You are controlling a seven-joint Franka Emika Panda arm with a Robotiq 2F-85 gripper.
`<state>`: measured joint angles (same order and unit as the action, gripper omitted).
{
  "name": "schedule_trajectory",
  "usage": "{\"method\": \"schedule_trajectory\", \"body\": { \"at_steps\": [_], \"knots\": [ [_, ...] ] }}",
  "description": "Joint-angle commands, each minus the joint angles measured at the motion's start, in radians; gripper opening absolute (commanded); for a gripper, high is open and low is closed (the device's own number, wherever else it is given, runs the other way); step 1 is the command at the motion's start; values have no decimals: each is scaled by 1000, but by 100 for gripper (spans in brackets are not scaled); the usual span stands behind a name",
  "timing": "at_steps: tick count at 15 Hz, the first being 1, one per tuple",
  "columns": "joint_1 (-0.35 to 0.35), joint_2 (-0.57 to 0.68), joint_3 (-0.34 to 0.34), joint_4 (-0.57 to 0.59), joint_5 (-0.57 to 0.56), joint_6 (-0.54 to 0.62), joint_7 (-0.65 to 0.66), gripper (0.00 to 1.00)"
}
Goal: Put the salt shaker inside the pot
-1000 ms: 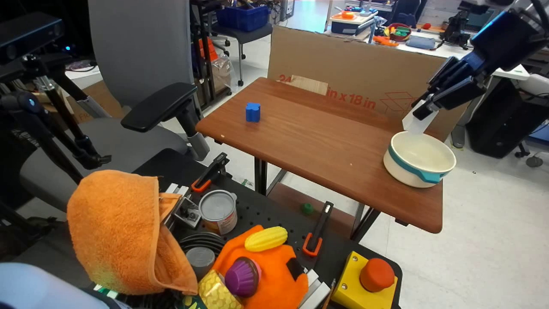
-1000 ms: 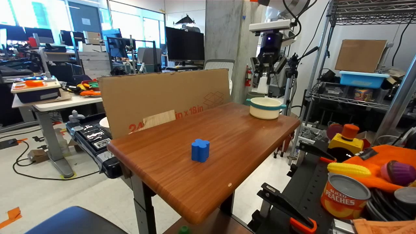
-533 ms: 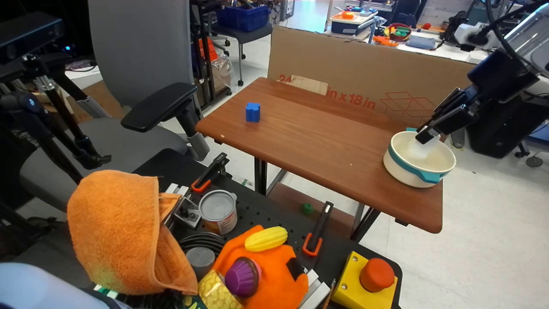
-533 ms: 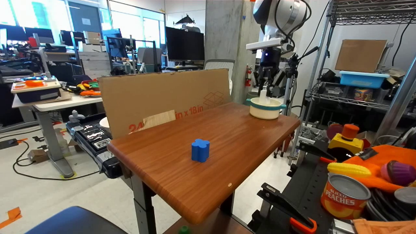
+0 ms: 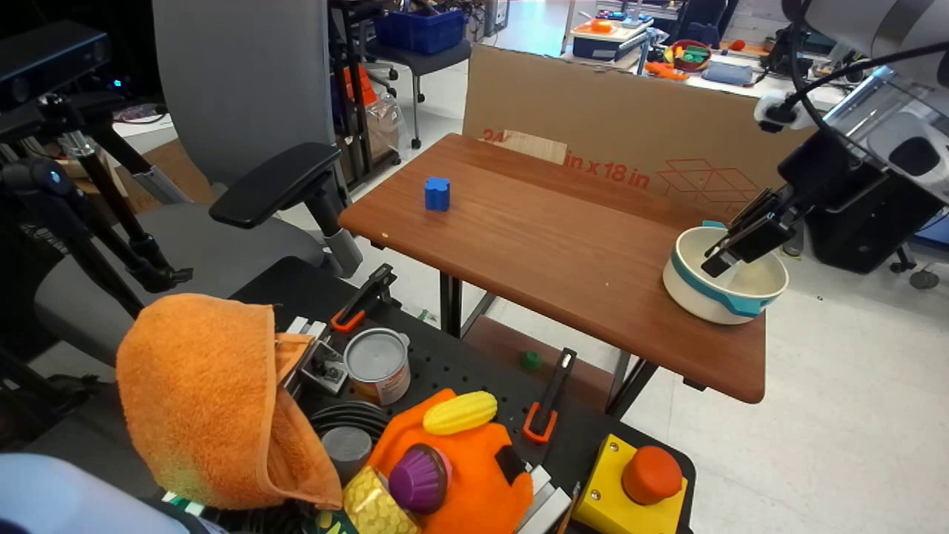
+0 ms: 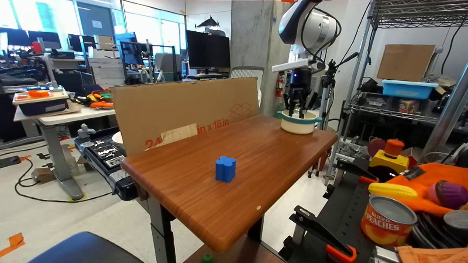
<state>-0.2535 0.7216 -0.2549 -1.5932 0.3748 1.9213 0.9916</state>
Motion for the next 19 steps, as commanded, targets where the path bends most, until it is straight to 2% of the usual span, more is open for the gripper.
{"method": "schedule_trajectory", "body": {
  "at_steps": [1, 4, 5, 7, 12, 13, 14, 16, 19],
  "knots": [
    [16, -10, 6, -4, -29, 11, 10, 76],
    [33, -100, 12, -80, -40, 27, -40, 97],
    [44, -153, 12, -129, -48, 50, -71, 100],
    [60, -272, 18, -232, -67, 72, -162, 100],
    [110, -512, 37, -360, -149, -41, -320, 100],
    [123, -510, 46, -343, -178, -121, -311, 100],
    [97, -445, 35, -294, -135, -63, -291, 100],
    [117, -499, 49, -320, -159, -113, -292, 100],
    [121, -505, 51, -334, -161, -118, -295, 100]
  ]
}}
